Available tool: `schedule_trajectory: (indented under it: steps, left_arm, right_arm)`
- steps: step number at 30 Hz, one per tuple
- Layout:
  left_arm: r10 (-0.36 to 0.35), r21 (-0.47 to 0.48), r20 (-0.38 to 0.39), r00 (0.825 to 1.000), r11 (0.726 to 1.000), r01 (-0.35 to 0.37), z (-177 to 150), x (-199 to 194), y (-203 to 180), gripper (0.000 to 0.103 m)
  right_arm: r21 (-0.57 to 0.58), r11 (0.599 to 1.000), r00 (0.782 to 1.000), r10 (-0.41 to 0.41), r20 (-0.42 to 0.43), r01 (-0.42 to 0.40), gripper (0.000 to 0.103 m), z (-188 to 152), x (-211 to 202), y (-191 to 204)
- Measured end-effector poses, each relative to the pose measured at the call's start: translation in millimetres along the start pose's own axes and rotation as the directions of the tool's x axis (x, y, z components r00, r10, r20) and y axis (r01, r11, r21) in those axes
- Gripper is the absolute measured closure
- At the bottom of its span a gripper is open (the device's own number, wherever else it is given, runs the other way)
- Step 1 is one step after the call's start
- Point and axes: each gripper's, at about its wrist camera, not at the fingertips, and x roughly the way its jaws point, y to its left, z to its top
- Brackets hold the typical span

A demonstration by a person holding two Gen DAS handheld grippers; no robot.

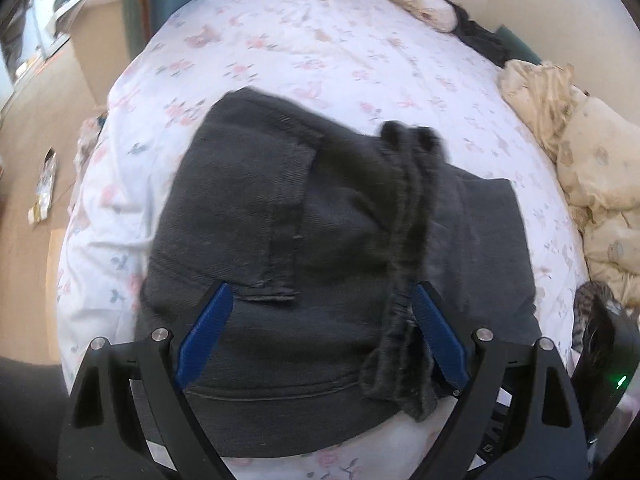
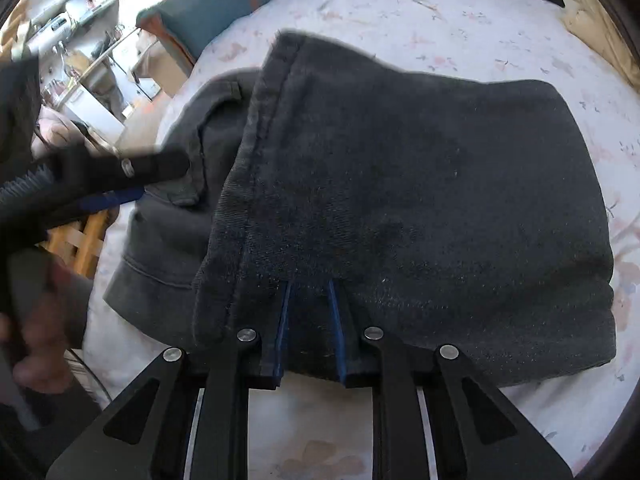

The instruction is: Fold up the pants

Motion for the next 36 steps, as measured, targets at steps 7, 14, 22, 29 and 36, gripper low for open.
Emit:
schedule_trajectory:
  steps: [7,14,22,29,36]
  left_arm:
    - [0.0,0.118,-0.02,1.0,0.993,0.002,-6.8,13.2,-37.6,0.014]
    - [0.122,0.166,-0.152,0.981,0.981,-0.096,-21.1,58.9,-40.2,0.012]
    - [0.125,0.184,-0.161,0.979,0.978,-0.094,-18.6,59.0,-40.6,0.012]
    - [0.071,0.133,-0.192,0.979,0.99,-0.046,-14.7,38.8,-22.1,0.014]
    - [0.012,0.166,-0.115,0.993,0.986,0.008,35.9,-29.5,-30.1,0.015]
  right_arm:
    - [0.315,0.945,0.958,-0.007,0.288,-0.088,0.061,4.6,-91.9,-71.7]
    - [0.737,0.676,0.951,-0.228,0.211,-0.002,0.027,-39.6,-97.0,-187.7]
    - [0.729,0.684,0.986,-0.094,0.136,-0.035,0.059,-39.8,-61.8,-180.6]
    - [0.597,0.802,0.939,-0.195,0.284,-0.014,0.09,-21.3,-116.2,-134.0]
    - [0.353,0.93,0.896,-0.073,0.437,-0.097,0.091,-5.9,-149.0,-67.3]
